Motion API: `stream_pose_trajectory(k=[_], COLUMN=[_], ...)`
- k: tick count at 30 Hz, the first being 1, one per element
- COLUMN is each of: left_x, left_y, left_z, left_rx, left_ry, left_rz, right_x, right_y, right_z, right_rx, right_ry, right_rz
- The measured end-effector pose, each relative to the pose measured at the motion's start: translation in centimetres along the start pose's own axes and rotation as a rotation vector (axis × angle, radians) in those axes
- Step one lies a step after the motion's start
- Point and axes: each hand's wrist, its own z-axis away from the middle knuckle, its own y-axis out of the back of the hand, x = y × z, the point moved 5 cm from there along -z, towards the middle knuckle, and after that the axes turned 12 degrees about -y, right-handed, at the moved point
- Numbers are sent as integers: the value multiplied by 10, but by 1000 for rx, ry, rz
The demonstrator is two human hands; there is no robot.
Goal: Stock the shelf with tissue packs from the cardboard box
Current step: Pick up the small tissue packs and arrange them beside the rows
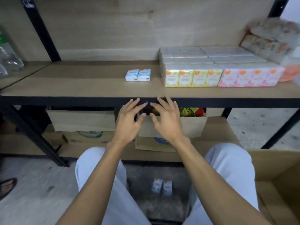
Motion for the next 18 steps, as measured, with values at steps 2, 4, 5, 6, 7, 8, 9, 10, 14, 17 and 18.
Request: stream_pose_trajectory(k=[2, 4, 5, 6, 7, 8, 9, 10, 14, 17, 18], left_x=[5, 5, 3, 1, -3, -5, -9, -13, -35, -53, -58], left_y=[-16, -37, -49, -61, -74, -85, -97, -109, -155, -190, -199], left_z=[21, 41, 51, 62, 72, 82, 91, 101, 143, 173, 181], left_rx=[-37, -99, -141, -182, -220, -255, -290, -330, -484, -638, -673], left_ry=[8, 37, 57, 75, 101, 130, 169, 204, 365, 444, 464], left_rz=[0, 7, 6, 4, 10, 28, 54, 79, 98, 115, 121], right_x=[11, 26, 35, 45, 55, 66, 77, 88, 130, 159, 168], right_y=[-6, -17, -25, -34, -44, -54, -64, -76, -120, -152, -163], right_z=[21, 39, 48, 56, 65, 73, 81, 89, 121, 147, 156], right_rx=[-12, -35, -54, -80, -116, -158, -207, -259, -404, -530, -565], right_ry=[-15, -45, -72, -105, -142, -177, -218, -266, -463, -598, -644], right_rz=[-16, -25, -28, -30, -31, -35, -43, -53, -44, -58, -64])
